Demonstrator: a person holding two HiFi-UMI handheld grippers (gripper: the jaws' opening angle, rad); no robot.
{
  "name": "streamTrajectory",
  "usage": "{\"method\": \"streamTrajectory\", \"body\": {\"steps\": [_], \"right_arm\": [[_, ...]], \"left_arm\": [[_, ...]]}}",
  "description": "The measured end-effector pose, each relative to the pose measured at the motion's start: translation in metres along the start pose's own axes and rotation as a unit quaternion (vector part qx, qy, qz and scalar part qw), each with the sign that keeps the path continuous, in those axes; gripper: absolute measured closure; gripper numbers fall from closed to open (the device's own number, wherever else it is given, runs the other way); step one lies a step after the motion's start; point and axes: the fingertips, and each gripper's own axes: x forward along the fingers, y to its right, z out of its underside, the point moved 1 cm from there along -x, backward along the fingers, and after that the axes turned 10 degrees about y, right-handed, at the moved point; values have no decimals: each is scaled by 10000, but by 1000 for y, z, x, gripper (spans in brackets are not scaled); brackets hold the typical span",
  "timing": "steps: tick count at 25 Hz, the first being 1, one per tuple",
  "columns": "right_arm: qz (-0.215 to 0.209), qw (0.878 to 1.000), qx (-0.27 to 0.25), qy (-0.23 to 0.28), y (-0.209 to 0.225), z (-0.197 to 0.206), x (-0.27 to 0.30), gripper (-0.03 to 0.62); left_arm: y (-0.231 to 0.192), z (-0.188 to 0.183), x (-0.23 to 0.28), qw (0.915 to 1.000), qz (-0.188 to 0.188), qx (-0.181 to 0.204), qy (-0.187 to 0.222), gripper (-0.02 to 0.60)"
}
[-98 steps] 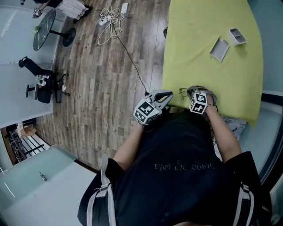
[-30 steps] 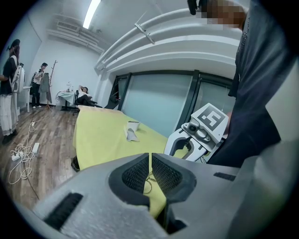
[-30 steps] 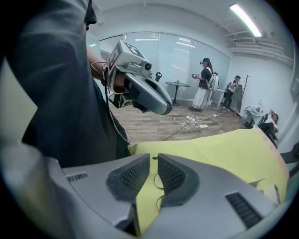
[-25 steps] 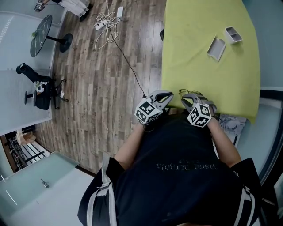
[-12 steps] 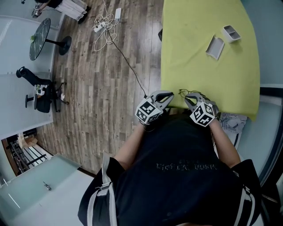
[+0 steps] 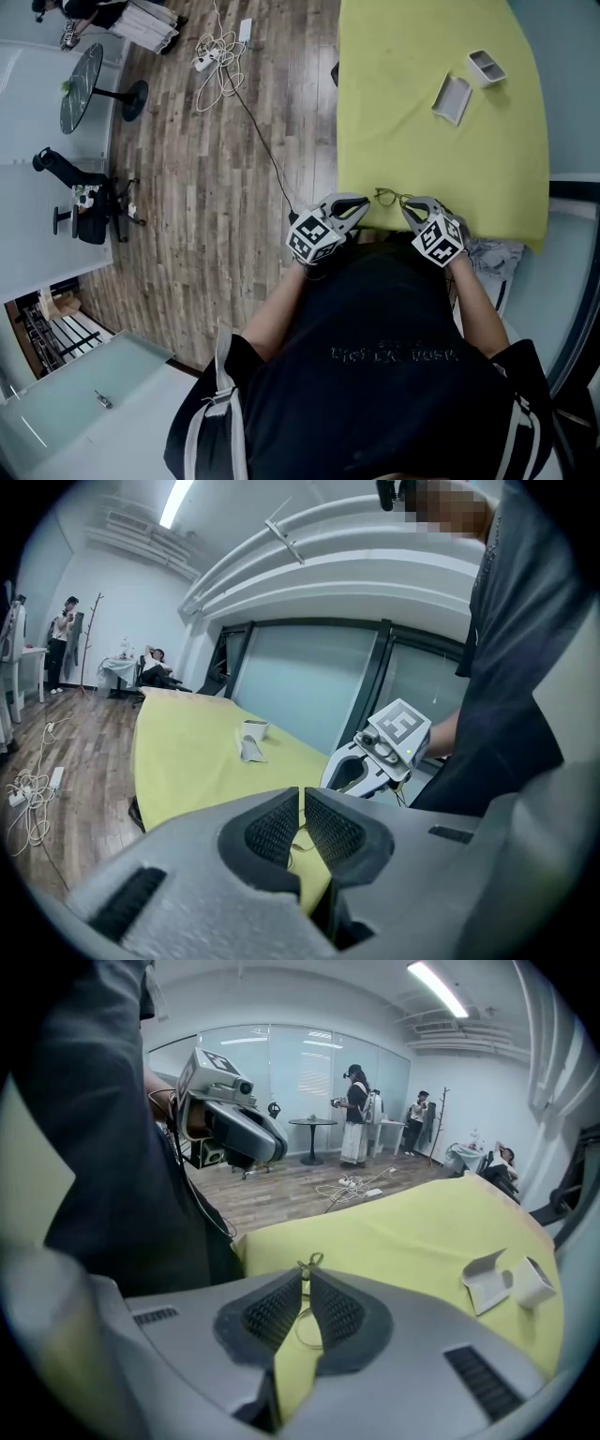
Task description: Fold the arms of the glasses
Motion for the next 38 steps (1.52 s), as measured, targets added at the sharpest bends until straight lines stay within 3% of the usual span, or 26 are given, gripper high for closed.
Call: {"method": "streamTrajectory", "body": {"steps": [21,29,38], "right_arm": [[-107,9975,501,-494,1,56,9,559],[38,9907,1330,-300,3,72,14,559],[71,9893,1375,-490,1,90,23,559]], "left_arm": [[4,-1,-1,9999,10,25,-119,549],[1,4,-4,9999,-87,-57,-133,549],[-5,4,-7,9997,-143,-161,-106,549]]}}
